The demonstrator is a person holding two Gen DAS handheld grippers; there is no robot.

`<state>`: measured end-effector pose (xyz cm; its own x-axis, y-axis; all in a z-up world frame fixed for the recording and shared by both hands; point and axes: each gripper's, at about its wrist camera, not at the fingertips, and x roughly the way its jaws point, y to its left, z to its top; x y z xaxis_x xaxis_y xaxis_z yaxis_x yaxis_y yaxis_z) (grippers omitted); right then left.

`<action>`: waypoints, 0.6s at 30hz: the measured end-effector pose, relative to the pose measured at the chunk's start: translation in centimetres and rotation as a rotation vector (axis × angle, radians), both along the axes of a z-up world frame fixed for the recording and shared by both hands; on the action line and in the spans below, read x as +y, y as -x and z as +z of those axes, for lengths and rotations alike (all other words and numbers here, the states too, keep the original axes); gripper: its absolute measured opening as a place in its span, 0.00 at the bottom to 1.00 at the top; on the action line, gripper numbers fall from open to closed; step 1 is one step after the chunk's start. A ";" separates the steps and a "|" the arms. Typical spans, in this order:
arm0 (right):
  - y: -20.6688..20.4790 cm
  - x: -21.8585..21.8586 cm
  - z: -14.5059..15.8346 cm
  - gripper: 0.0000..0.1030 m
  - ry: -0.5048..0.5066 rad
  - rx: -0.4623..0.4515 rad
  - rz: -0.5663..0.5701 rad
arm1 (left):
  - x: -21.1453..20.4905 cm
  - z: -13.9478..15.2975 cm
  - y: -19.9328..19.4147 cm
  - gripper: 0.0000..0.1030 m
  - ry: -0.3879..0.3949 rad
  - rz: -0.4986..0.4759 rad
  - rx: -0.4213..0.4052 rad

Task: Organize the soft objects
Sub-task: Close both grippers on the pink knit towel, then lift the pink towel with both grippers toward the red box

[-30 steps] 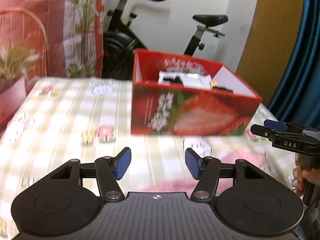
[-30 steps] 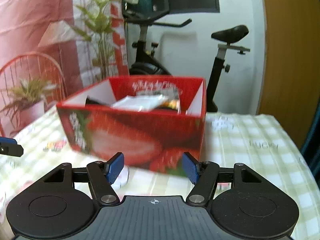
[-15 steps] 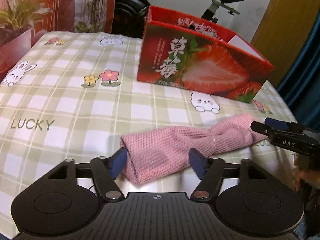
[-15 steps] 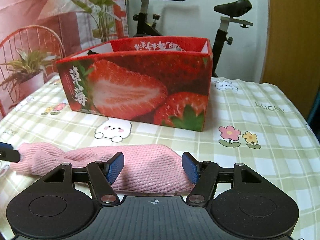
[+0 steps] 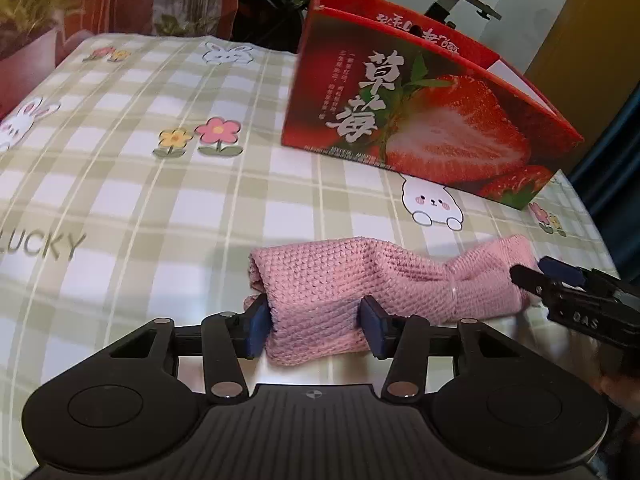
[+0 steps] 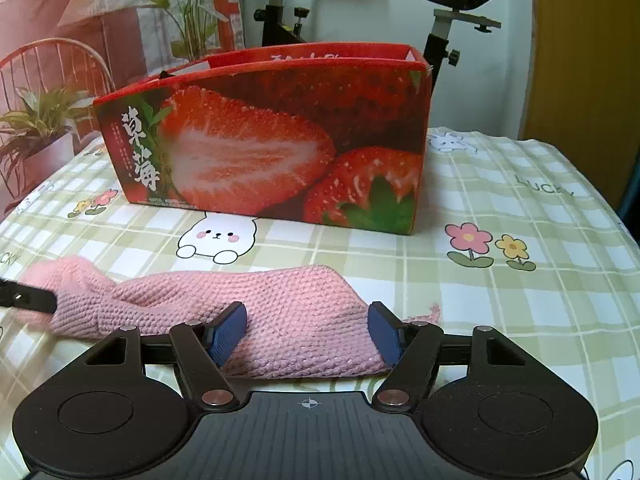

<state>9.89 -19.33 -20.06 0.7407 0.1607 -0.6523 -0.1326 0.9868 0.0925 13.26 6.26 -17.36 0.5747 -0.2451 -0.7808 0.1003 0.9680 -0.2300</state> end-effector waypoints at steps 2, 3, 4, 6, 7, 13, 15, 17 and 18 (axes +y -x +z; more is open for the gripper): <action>0.0 0.1 0.1 0.63 0.003 0.008 -0.006 | -0.5 0.0 -0.2 0.47 -0.013 0.002 -0.011; -0.1 0.2 0.1 0.63 0.001 0.014 -0.011 | -0.8 0.0 -0.3 0.47 -0.020 0.002 -0.018; -0.2 0.3 0.1 0.63 -0.001 0.021 -0.015 | -1.1 0.0 -0.2 0.46 -0.034 -0.004 -0.027; -0.4 0.6 0.2 0.62 -0.006 0.031 -0.017 | -1.4 0.0 0.0 0.46 -0.060 -0.017 -0.043; -0.5 0.8 0.2 0.59 -0.009 0.034 -0.016 | -1.4 0.0 0.1 0.46 -0.061 -0.018 -0.048; 0.3 1.8 0.1 0.35 -0.028 0.010 0.015 | -1.0 -0.3 0.8 0.46 -0.043 -0.020 -0.086; 1.0 1.8 -0.2 0.32 -0.041 -0.012 0.015 | -1.0 -0.4 1.0 0.46 -0.040 -0.018 -0.097; 1.6 1.8 -0.4 0.31 -0.035 -0.038 0.025 | -0.8 -0.6 1.2 0.46 -0.031 -0.015 -0.105; 1.9 1.7 -0.5 0.30 -0.039 -0.047 0.030 | -0.7 -0.7 1.3 0.46 -0.026 -0.014 -0.110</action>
